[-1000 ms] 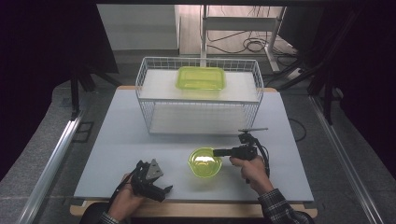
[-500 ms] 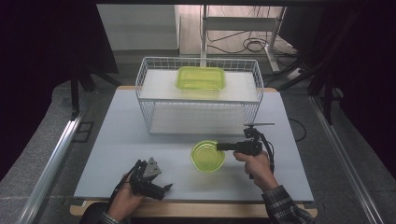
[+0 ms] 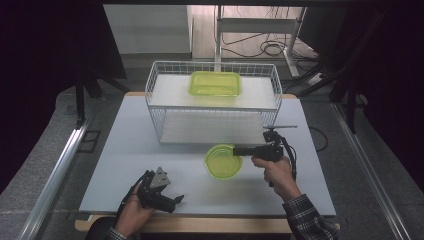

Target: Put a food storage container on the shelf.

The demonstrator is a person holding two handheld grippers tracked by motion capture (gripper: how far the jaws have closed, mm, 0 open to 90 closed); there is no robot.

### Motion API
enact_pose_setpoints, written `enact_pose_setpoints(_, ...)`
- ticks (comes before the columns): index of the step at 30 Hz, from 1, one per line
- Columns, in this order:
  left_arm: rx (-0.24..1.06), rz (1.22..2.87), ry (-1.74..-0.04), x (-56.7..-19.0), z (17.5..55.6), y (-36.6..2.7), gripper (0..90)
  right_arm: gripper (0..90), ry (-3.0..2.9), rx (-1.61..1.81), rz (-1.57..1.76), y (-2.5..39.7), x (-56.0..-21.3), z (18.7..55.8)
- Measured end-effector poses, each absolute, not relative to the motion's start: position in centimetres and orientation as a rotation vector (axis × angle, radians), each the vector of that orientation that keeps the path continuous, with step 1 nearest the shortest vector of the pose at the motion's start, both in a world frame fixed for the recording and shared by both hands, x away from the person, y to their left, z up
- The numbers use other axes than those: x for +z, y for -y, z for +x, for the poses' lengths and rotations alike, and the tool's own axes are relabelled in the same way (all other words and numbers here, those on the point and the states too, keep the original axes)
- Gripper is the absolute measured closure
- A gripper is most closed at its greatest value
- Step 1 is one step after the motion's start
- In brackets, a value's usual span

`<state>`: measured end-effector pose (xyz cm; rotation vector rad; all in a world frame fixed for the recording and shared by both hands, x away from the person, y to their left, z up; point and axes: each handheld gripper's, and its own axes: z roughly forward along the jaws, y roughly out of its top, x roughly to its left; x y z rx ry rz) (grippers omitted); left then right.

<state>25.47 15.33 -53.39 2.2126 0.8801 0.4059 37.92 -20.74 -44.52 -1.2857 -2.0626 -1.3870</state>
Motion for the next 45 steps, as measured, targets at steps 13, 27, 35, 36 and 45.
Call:
enact_pose_setpoints(13, 0.410, 2.201, -0.881, -53.3, 25.5, -15.4, 2.8, 81.0, 2.059, -1.403, -1.293, 21.0, -42.8, 38.1)
enact_pose_setpoints(27, 0.390, 2.152, -0.885, -53.0, 25.5, -15.7, 1.8, 81.0, 2.038, -1.446, -1.284, 21.1, -40.3, 38.5)
enact_pose_setpoints(35, 0.382, 2.119, -0.884, -52.9, 25.5, -15.9, 1.6, 81.0, 2.001, -1.484, -1.272, 21.3, -38.4, 38.8)
enact_pose_setpoints(36, 0.383, 2.118, -0.884, -52.9, 25.5, -15.9, 1.5, 81.0, 1.995, -1.491, -1.270, 21.3, -38.1, 38.9)
enact_pose_setpoints(45, 0.365, 2.090, -0.896, -52.8, 25.5, -16.0, 1.4, 81.0, 1.989, -1.531, -1.257, 21.3, -35.9, 39.4)
